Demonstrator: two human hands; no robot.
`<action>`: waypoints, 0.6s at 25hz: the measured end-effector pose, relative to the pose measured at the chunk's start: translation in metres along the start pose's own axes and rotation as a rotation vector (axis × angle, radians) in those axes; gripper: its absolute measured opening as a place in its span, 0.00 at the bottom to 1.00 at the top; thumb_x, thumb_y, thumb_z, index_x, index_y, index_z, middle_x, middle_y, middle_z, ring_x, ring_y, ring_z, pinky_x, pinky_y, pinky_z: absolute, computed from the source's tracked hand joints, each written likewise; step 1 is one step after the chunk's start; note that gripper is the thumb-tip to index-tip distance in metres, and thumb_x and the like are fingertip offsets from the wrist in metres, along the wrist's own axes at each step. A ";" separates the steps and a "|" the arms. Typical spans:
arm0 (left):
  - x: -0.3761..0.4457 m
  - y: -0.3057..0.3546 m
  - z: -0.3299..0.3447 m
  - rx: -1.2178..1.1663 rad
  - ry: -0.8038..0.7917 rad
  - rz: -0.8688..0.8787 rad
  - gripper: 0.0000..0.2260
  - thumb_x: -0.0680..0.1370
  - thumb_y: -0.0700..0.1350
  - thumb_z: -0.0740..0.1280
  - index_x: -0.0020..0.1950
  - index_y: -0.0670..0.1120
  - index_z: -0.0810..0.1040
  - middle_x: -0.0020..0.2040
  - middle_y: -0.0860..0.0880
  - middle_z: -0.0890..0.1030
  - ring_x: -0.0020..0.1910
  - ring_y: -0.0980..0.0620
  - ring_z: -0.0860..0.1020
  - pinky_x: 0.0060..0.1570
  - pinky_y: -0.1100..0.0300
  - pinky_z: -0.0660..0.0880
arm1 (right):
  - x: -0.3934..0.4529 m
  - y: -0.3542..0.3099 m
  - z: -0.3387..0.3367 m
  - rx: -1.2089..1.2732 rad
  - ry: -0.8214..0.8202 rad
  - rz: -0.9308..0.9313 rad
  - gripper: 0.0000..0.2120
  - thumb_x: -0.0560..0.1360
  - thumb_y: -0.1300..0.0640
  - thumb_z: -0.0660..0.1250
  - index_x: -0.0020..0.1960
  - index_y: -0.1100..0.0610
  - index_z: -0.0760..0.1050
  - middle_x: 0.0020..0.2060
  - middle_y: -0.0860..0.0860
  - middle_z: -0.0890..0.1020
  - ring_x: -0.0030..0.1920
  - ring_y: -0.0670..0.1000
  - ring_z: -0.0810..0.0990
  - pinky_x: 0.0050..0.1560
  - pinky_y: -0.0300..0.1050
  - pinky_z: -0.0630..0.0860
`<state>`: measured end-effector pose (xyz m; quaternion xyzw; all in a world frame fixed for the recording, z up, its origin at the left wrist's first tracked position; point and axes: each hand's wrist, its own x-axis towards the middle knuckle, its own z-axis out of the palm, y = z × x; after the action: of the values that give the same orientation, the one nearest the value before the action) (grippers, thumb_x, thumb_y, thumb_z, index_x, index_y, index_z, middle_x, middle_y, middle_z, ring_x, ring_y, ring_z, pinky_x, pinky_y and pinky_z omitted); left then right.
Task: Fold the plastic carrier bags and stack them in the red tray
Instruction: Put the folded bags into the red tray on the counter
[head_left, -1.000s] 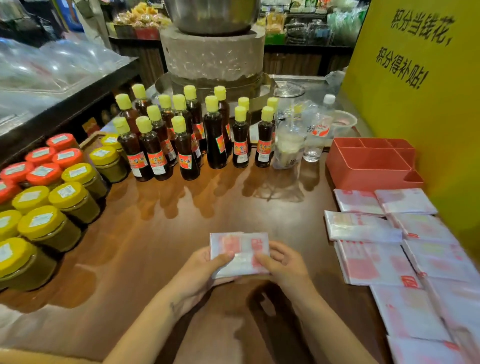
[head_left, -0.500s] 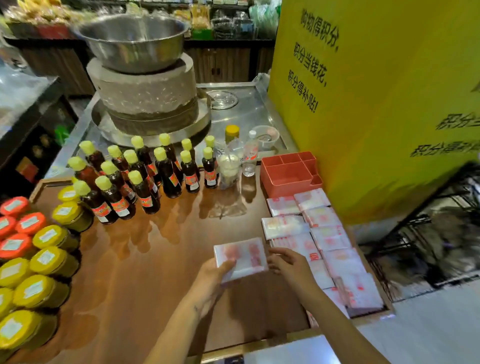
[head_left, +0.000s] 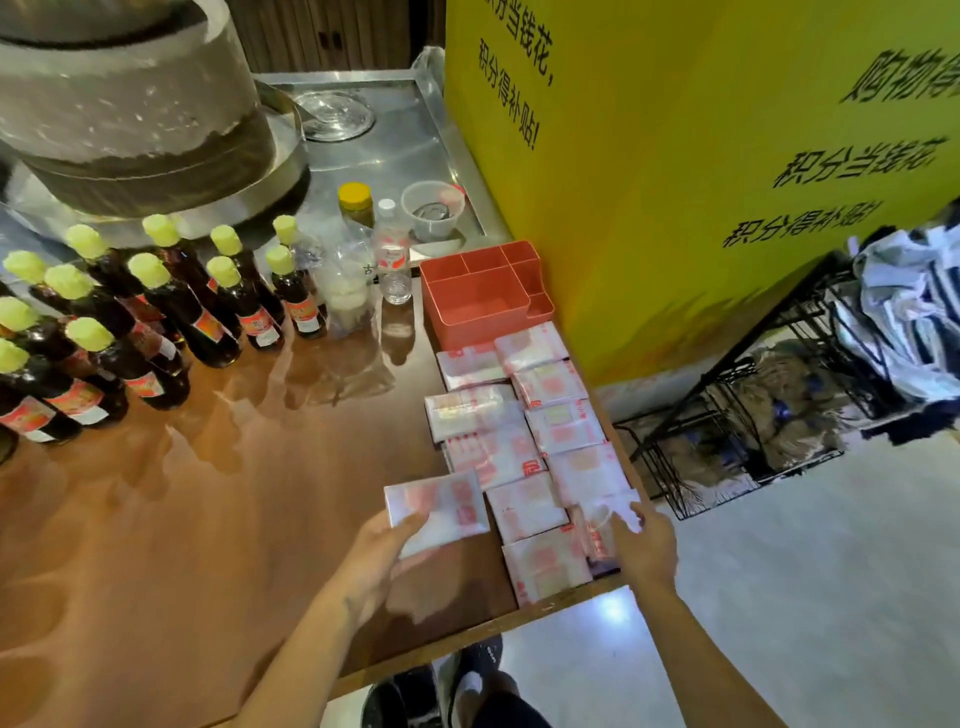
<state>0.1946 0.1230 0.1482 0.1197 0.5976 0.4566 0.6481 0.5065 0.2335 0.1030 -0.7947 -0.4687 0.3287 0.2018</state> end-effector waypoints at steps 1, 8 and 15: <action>0.003 -0.003 0.007 0.000 0.014 -0.020 0.10 0.80 0.45 0.67 0.61 0.48 0.80 0.55 0.45 0.85 0.56 0.46 0.83 0.55 0.54 0.78 | 0.010 0.011 -0.007 -0.049 -0.026 0.004 0.12 0.77 0.58 0.69 0.58 0.62 0.80 0.47 0.60 0.82 0.45 0.58 0.81 0.45 0.54 0.81; 0.025 -0.016 0.056 -0.058 -0.039 -0.087 0.14 0.81 0.45 0.67 0.67 0.46 0.77 0.61 0.45 0.83 0.61 0.46 0.81 0.66 0.46 0.73 | 0.044 0.033 -0.014 -0.444 -0.256 -0.067 0.26 0.75 0.43 0.70 0.66 0.56 0.70 0.52 0.54 0.75 0.49 0.52 0.75 0.48 0.46 0.74; 0.032 0.005 0.076 -0.071 -0.070 -0.076 0.15 0.80 0.45 0.67 0.67 0.47 0.76 0.61 0.46 0.83 0.61 0.47 0.81 0.62 0.49 0.76 | 0.049 0.027 -0.016 -0.305 -0.267 0.061 0.28 0.71 0.37 0.73 0.58 0.56 0.70 0.50 0.52 0.78 0.50 0.53 0.79 0.44 0.46 0.79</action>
<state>0.2555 0.1792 0.1494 0.0896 0.5619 0.4481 0.6896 0.5514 0.2634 0.0811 -0.7790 -0.5115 0.3625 0.0052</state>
